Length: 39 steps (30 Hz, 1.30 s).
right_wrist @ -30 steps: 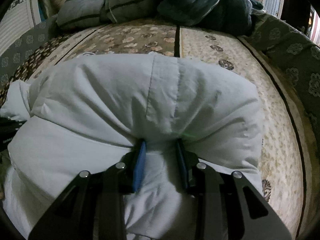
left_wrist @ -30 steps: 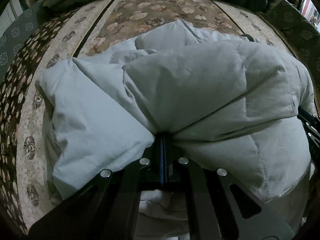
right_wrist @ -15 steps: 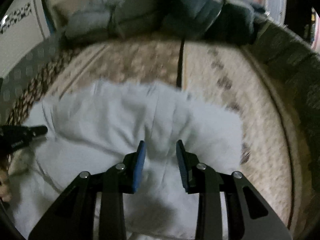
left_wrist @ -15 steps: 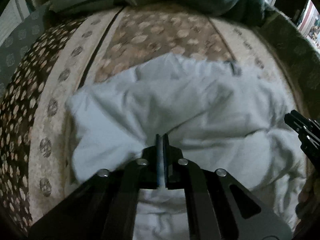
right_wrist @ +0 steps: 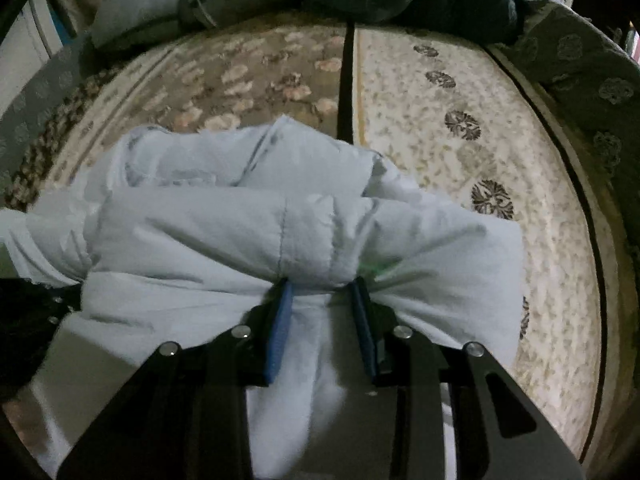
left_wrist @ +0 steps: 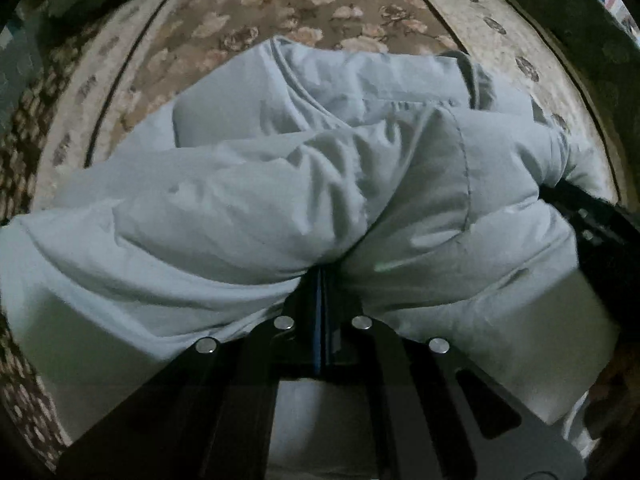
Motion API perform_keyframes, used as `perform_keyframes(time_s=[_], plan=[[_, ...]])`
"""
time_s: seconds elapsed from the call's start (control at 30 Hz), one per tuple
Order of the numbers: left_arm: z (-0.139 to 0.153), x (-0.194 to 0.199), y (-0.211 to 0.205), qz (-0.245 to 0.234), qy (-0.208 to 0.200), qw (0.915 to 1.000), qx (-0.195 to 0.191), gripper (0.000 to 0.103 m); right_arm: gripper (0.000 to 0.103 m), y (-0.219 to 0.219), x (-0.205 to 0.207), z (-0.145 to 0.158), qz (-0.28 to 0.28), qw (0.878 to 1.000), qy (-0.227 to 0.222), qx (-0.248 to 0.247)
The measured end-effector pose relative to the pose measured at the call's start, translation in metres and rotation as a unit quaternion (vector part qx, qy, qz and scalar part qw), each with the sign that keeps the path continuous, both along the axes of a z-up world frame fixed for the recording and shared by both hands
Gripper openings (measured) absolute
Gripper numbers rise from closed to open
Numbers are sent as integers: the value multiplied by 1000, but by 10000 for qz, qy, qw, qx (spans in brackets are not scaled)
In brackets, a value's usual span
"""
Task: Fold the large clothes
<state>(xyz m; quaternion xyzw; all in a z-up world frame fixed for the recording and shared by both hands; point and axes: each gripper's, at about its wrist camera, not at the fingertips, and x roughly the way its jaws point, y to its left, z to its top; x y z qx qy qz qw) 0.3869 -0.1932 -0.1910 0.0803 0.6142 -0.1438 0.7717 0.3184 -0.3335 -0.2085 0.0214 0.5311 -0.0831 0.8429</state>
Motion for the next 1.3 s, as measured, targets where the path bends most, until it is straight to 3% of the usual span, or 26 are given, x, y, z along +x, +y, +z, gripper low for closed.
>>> perform_keyframes(time_s=[0.13,0.23,0.37,0.47,0.53,0.67,0.9,1.1,1.3], plan=[[7,0,1,-32,0,10000,-9,0,31,0,4,6,38,9999,139,-25],[21,-14,16,-48,-147,9998,-152,1,32,0,-19,30,232,9994,-172,194],[48,-41,59,115,-671,9976,-155,1,32,6,-72,67,428,9952,-864,145],[63,-51,91,181,-1079,9940,0,1,32,6,-106,77,396,9930,-1095,199],[63,-48,106,294,-1100,9934,142,1,32,8,-120,78,359,9923,-1187,36],[37,-36,128,544,-693,9958,246,1,32,10,-133,61,331,9932,-1104,-192],[5,-44,111,343,-788,9944,610,1,29,1,-123,16,313,9970,-661,-273],[-5,-30,121,505,-600,9966,257,1,29,5,-116,-4,296,9968,-646,-372],[-8,-31,115,512,-583,9967,252,1,29,6,-113,-5,240,9973,-619,-317]])
